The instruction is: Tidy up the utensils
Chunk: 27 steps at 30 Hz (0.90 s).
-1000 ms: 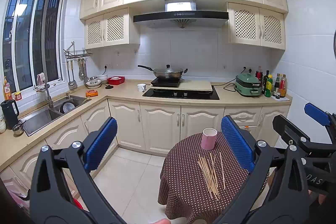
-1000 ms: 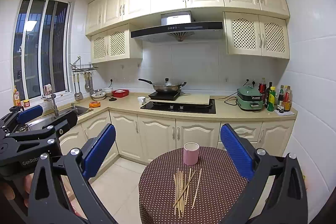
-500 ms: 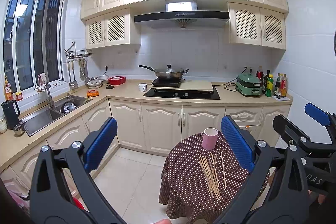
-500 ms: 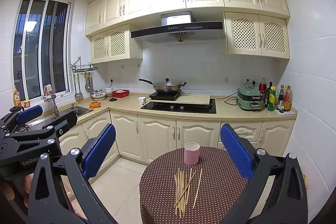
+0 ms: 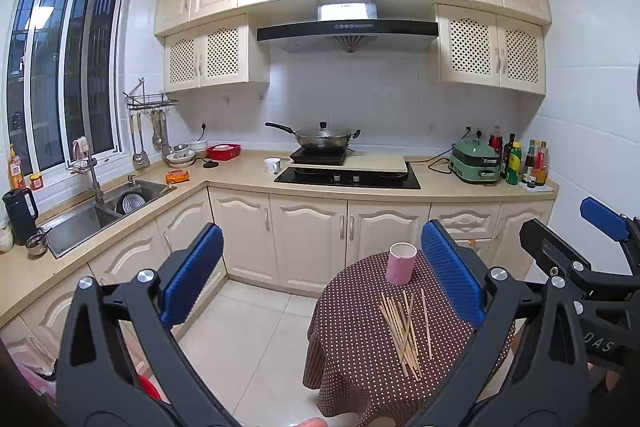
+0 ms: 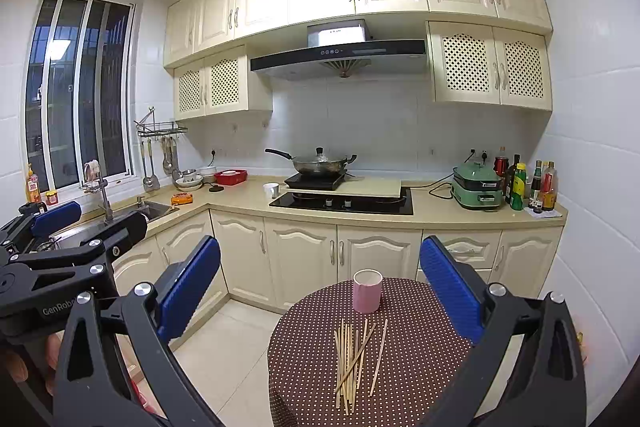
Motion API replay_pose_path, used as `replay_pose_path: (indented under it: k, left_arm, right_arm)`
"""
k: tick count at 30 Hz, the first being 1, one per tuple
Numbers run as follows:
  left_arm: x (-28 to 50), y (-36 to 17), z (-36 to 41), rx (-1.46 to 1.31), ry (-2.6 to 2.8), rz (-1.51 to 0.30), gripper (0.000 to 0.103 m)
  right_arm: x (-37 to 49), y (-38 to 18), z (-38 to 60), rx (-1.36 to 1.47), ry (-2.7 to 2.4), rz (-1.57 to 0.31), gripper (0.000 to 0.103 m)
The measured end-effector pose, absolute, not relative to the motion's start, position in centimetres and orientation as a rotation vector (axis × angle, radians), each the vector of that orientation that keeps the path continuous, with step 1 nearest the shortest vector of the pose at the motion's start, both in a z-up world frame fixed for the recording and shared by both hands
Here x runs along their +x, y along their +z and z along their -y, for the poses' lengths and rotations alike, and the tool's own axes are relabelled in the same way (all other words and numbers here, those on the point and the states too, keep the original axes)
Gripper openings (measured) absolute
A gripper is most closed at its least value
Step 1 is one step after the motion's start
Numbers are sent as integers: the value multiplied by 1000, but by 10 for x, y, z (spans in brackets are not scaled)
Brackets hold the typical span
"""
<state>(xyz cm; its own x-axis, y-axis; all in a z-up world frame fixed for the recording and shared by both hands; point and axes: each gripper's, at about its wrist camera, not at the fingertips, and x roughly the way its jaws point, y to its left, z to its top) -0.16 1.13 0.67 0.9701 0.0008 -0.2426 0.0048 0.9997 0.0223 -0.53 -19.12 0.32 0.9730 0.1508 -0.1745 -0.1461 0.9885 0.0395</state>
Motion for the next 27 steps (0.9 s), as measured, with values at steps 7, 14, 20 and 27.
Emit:
replay_pose_path:
  k: [7,14,20,27]
  left_arm:
    - [-2,6,-12,22,-2,-245,98]
    - [-2,4,-15,22,-3,-250,98]
    - [3,2,-19,21,-6,-259,98]
    - [9,1,-19,21,-7,-268,98]
  right_arm:
    - [-5,3,191,29,152,-179,96]
    - [-4,2,190,28,150,-180,96]
    - [-2,0,187,27,147,-185,96]
    - [1,-5,180,29,142,-192,96]
